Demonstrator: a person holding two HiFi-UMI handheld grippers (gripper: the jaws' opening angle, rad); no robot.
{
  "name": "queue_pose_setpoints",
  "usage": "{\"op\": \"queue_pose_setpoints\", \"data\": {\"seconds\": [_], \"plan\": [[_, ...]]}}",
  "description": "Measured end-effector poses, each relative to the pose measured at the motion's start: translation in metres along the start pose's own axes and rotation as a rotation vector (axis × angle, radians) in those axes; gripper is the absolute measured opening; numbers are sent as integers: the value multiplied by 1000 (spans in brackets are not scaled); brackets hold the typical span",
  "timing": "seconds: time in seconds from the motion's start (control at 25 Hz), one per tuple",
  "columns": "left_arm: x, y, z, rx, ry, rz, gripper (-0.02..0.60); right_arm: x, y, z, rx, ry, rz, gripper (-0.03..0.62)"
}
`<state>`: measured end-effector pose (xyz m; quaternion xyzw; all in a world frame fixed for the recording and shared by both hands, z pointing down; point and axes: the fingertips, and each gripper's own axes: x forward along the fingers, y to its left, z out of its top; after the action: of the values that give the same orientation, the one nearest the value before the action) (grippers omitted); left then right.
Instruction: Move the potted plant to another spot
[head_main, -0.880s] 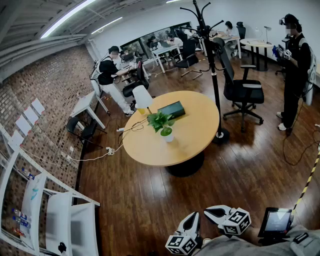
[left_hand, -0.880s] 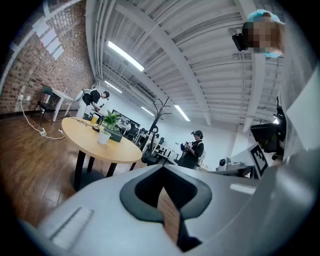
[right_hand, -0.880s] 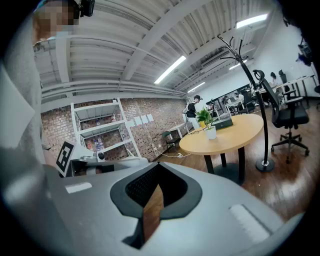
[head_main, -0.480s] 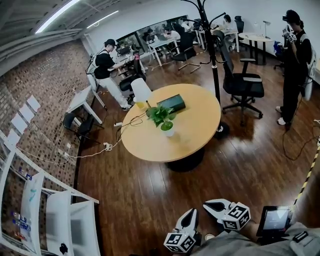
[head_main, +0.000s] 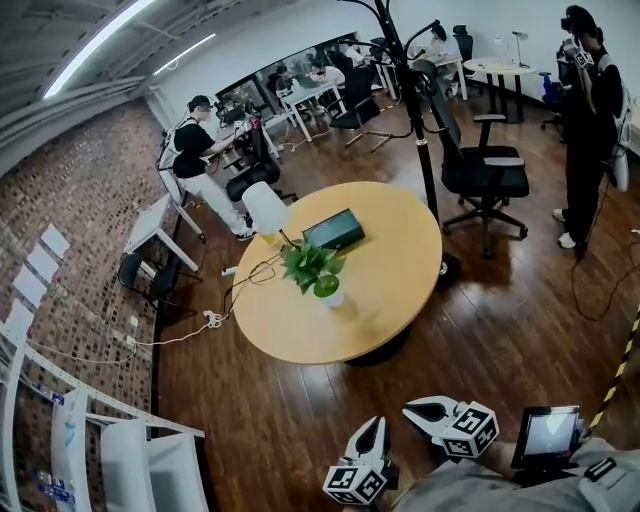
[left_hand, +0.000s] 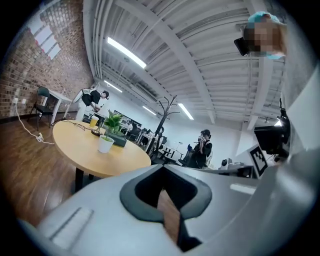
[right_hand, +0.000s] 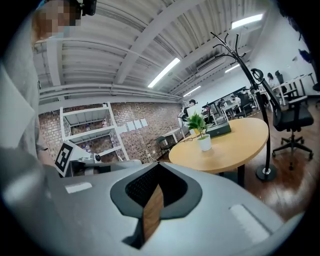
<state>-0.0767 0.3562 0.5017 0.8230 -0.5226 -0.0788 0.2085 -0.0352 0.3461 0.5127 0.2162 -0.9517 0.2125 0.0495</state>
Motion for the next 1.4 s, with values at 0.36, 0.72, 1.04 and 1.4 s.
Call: {"op": "queue_pose_setpoints", "data": {"seconds": [0.36,0.72,1.04,1.4], "plan": [[115,52,50,28,-13,37,-3,52,-103,61,7,1,22,-8],[159,125,73,-4,-22,126,-3,115,-166,84,29,25,26,-8],[192,227,95,-26,0,91,-3,211,-206,88,30,44,-53,-8],[226,304,134,7,46,-3,-3,283,-232,111,17,36,-174,-8]]}}
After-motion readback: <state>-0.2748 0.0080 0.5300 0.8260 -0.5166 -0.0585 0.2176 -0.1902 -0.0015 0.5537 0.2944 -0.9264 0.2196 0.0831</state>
